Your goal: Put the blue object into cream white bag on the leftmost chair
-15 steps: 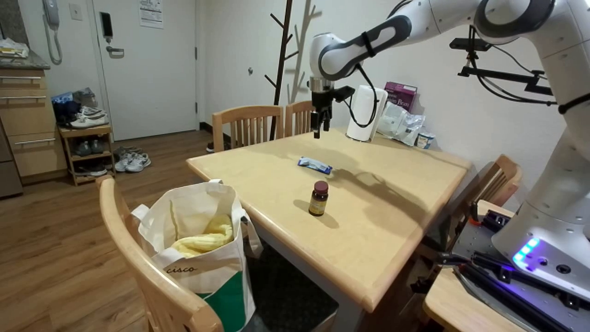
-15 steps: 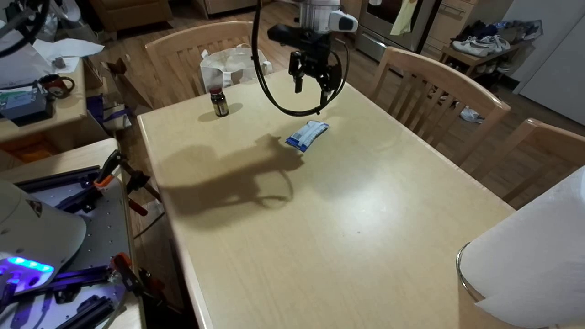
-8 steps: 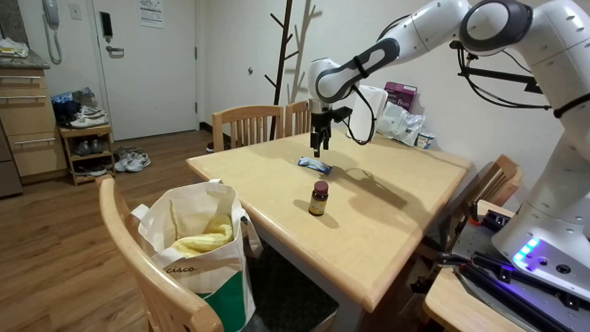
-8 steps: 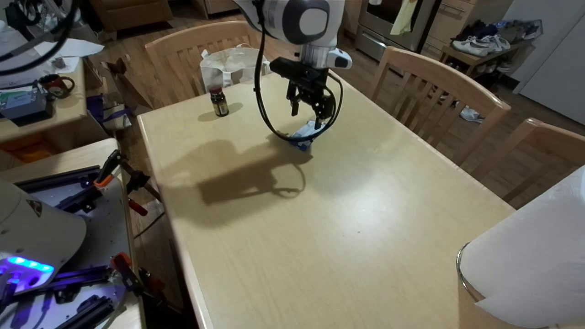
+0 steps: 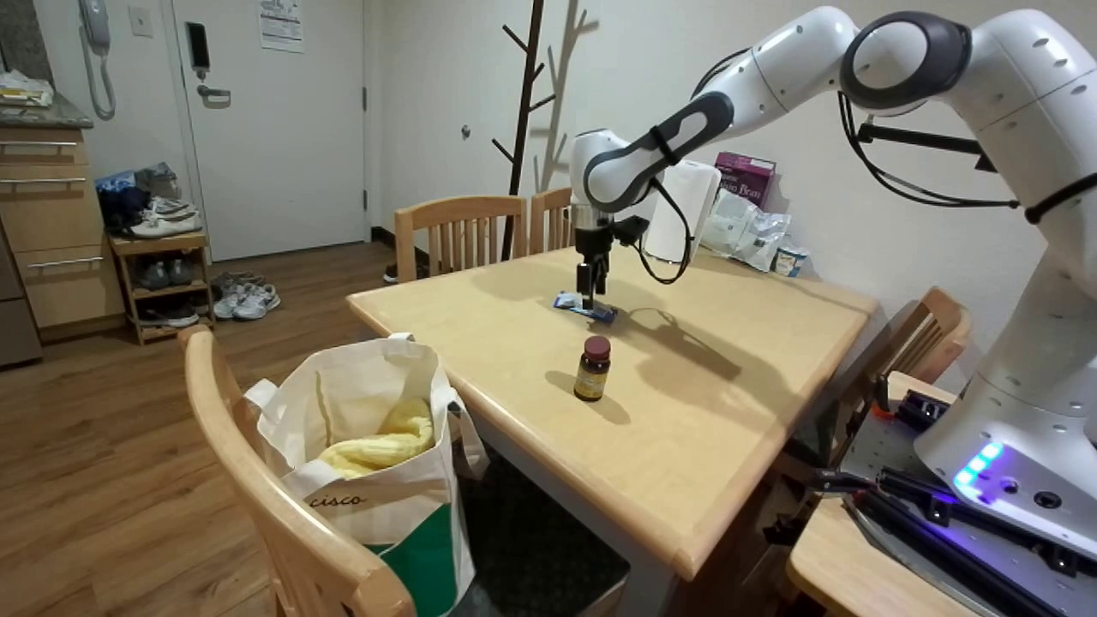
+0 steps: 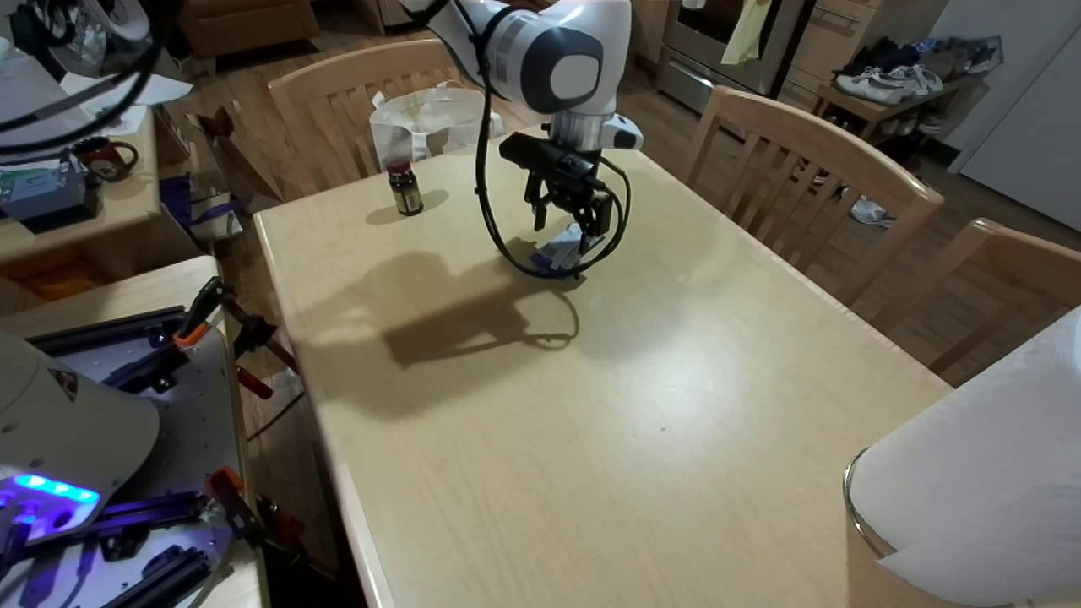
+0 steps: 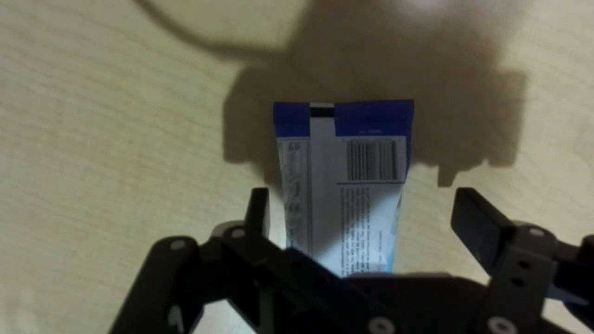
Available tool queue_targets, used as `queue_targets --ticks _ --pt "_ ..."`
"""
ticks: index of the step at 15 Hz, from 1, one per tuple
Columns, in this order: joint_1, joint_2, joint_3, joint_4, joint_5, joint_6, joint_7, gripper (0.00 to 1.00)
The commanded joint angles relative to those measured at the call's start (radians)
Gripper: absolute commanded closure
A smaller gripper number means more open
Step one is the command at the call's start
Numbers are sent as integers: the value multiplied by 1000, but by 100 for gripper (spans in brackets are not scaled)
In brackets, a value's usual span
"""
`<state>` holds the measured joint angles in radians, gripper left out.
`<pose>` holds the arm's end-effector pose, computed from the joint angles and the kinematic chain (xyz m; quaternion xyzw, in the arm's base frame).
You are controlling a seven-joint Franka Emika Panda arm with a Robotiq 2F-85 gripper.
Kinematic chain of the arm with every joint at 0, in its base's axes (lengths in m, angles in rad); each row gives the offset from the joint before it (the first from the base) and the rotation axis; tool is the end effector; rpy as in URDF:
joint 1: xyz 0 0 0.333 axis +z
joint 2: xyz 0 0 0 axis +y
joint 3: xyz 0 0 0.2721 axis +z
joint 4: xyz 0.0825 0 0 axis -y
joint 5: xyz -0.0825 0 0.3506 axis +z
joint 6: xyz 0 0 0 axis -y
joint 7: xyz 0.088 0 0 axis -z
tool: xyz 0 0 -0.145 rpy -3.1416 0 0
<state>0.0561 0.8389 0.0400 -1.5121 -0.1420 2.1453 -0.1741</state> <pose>0.6201 0.0478 0.1061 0.9789 0.1728 -0.1033 0.0359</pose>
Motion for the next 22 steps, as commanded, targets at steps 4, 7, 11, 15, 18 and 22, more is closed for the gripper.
queue_targets --ticks 4,7,11,15,18,22 --pt "-27 45 17 7 5 31 -77 0" --pt "-33 55 25 7 7 55 -108 27" --pt "-33 37 24 16 5 42 -119 52" --pt "-29 21 29 32 6 31 -125 72" --pt "-13 -8 44 51 -5 33 -141 77" --pt "50 -80 71 88 -51 23 -188 81"
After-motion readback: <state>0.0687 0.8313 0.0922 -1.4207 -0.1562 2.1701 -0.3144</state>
